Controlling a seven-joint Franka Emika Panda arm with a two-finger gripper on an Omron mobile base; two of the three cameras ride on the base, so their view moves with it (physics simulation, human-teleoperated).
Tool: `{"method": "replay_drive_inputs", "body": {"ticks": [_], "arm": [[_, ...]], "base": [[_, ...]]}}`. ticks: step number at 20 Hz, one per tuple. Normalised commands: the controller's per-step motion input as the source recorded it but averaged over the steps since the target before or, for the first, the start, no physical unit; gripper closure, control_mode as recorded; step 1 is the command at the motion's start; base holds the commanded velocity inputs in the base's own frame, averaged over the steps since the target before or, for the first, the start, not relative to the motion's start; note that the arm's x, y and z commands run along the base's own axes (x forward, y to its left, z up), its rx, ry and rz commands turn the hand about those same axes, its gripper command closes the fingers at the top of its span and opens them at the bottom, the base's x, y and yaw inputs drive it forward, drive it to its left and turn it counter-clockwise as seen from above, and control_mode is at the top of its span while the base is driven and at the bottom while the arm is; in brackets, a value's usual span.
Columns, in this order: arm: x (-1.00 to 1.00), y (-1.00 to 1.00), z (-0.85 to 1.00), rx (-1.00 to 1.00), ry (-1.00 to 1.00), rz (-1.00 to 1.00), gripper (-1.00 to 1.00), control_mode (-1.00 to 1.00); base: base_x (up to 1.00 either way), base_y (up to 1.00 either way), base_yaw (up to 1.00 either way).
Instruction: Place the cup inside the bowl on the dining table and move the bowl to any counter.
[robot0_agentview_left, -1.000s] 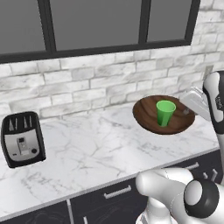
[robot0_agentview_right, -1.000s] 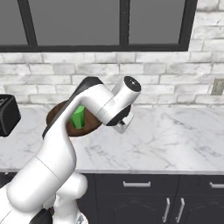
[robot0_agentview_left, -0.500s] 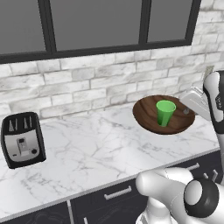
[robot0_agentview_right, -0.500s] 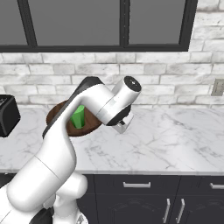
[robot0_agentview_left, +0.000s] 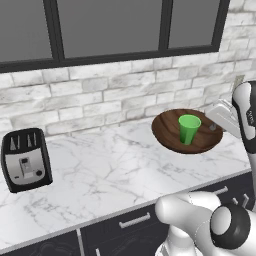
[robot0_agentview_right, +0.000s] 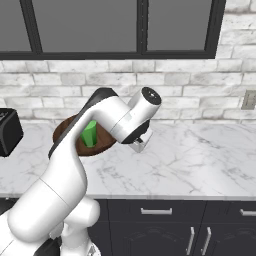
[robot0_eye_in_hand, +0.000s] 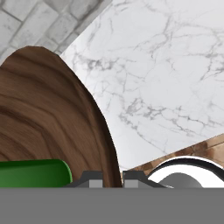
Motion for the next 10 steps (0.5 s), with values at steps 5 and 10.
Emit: {"method": "replay_drive_inputs", "body": {"ticks": [5,10], "arm": [[0.00,0.00,0.00,0.00,0.00,0.00,1.00,-1.00],[0.00,0.04,-0.17,0.00,-0.01,0.00,1.00,-1.00]], "base": [[0.00,0.00,0.00],[0.00,0.00,0.00]]}}
